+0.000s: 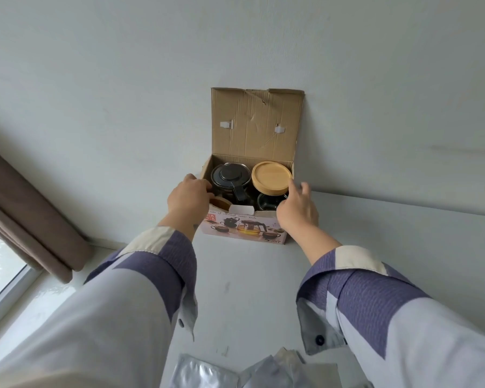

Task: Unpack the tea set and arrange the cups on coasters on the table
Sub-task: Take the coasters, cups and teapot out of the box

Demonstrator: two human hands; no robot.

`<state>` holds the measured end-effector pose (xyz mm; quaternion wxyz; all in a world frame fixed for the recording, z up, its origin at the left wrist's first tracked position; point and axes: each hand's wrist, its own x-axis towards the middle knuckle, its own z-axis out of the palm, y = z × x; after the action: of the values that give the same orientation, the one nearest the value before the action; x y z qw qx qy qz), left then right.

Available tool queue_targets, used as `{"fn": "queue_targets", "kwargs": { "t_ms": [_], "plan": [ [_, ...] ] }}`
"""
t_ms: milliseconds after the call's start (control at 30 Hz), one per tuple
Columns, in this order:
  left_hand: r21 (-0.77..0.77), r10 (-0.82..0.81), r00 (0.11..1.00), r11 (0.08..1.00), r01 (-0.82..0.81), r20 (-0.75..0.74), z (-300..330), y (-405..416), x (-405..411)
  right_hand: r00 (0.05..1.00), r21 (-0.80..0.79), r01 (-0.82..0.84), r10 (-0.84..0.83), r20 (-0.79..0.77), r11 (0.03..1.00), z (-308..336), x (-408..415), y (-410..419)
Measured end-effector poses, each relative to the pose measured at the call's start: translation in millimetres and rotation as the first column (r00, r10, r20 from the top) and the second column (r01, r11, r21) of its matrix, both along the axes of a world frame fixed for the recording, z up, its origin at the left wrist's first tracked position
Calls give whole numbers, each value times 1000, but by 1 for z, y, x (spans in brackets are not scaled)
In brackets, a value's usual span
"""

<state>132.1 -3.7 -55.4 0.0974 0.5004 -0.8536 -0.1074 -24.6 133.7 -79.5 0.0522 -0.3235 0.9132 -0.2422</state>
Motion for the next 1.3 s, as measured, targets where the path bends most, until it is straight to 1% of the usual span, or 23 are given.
{"fn": "queue_targets", "kwargs": {
  "t_ms": [67,100,133,167,233,300,367,400,533,667,800,867,933,967,1033,1067,1133,1200,1300],
  "plan": [
    [58,-64,990,997,57,124,11,-6,-2,976,-1,-33,32,-216,999,9,-6,-5],
    [75,-93,979,994,81,181,17,-8,-3,954,1,-77,74,-291,997,14,-11,-10],
    [81,-117,966,992,100,231,20,-9,-4,936,29,-132,134,-325,991,18,-14,-15],
    [82,-133,955,990,115,265,22,-10,-6,925,79,-179,195,-327,981,22,-18,-21],
    [78,-142,943,989,124,301,21,-10,-10,927,210,-218,270,-262,953,29,-24,-32],
    [64,-136,941,990,122,311,19,-10,-12,946,314,-207,272,-177,926,33,-30,-41],
    [44,-121,953,993,113,276,16,-12,-11,955,374,-199,265,-135,906,32,-35,-49],
    [36,-113,966,994,107,231,14,-12,-9,957,381,-197,261,-125,903,32,-37,-53],
    [13,-66,998,998,66,4,1,-10,-1,970,318,-174,218,-108,932,27,-40,-62],
    [4,-52,995,999,52,-83,-5,-10,3,972,270,-132,178,-153,954,20,-37,-64],
    [4,-50,996,999,50,-76,-5,-8,3,968,233,-109,157,-196,966,19,-35,-60],
    [23,-47,997,999,48,-57,-4,-8,1,971,215,-113,153,-183,970,25,-34,-55],
    [24,-40,999,999,40,-11,-1,-6,0,982,171,-121,142,-120,978,35,-34,-50],
    [-1,-33,999,999,33,19,0,-4,-1,988,144,-125,137,-75,982,42,-35,-47],
    [-103,-19,997,994,27,78,1,3,-8,989,103,-147,144,33,984,56,-41,-38],
    [-146,-16,997,989,28,78,2,9,-14,982,81,-165,157,101,983,62,-47,-31],
    [-177,-55,998,983,57,19,7,26,-33,968,43,-164,152,198,986,71,-61,-11],
    [-186,-169,985,969,161,-24,12,48,-59,981,64,-105,92,172,992,72,-78,13],
    [-197,-337,941,926,323,-40,13,84,-102,990,102,8,-22,137,995,64,-105,54]
  ]
}}
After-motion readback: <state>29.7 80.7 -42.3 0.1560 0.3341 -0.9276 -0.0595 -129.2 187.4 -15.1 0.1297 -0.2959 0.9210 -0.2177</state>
